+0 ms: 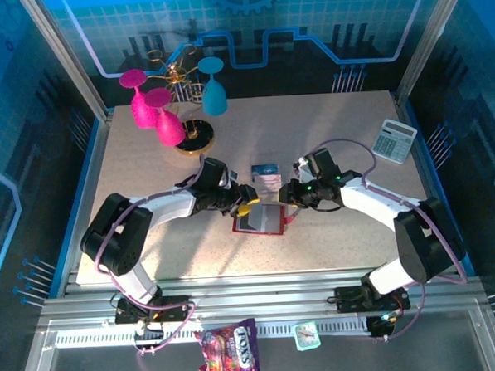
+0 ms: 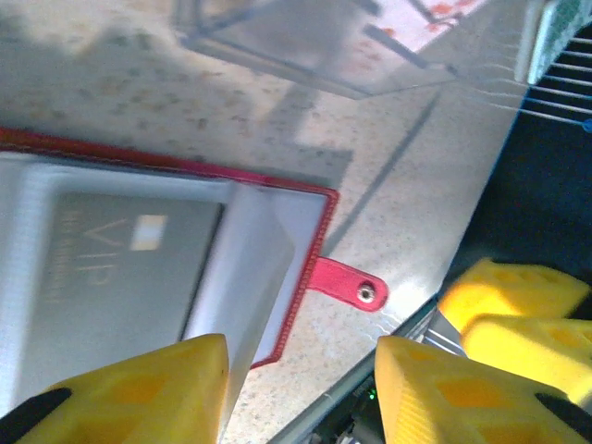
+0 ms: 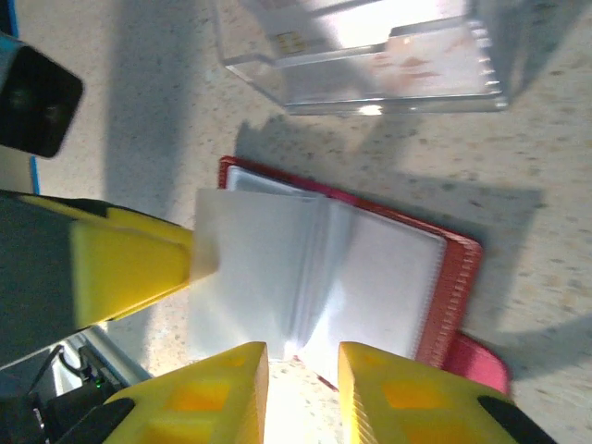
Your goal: Take the credit cards out of the card holder
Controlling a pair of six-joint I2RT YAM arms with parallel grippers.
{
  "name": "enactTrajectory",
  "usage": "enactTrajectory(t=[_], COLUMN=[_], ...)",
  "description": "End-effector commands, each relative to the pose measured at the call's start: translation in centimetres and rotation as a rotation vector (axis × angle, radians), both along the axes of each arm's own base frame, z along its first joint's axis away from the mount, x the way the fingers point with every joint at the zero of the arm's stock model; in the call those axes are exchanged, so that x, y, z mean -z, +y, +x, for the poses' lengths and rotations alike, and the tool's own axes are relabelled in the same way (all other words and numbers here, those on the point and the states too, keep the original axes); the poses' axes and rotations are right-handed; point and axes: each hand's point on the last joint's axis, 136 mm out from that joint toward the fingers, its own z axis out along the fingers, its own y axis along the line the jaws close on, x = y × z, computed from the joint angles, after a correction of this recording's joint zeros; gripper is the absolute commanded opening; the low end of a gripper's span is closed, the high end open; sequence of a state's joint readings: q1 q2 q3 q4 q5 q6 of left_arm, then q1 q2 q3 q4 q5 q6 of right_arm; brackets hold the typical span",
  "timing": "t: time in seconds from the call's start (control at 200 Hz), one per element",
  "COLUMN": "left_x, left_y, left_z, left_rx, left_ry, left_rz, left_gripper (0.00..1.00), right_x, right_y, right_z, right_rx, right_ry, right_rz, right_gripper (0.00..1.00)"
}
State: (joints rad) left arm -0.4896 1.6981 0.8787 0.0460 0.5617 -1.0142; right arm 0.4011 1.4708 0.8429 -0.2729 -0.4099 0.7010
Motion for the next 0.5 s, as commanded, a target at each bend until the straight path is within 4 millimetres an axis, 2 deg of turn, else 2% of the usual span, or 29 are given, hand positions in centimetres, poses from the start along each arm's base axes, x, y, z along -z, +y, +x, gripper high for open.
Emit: enactTrajectory(t=[0.0, 0.205, 0.495], left_x=[-0.8, -0.1, 1.4], left_y=[-2.0, -4.4, -6.9], left_z=[-0.3, -0.6, -1.1], left_rx=[0.085, 0.149, 0.198], left_ry=[-0.005, 0.019, 0.063], left_rz=[-0.044, -0.051, -0.057], left_gripper=[0.49, 0.52, 0.54], right_x=[0.8, 1.3, 2.8], right_y=[-2.3, -3.9, -4.2], right_z=[-1.4, -2.2, -3.4], right_rx=[0.016, 0.050, 0.061], right_ry=[0.035, 0.053, 0.102], right_rz=[-0.055, -0.081, -0.081], right_gripper=[0.29, 0.31, 0.36])
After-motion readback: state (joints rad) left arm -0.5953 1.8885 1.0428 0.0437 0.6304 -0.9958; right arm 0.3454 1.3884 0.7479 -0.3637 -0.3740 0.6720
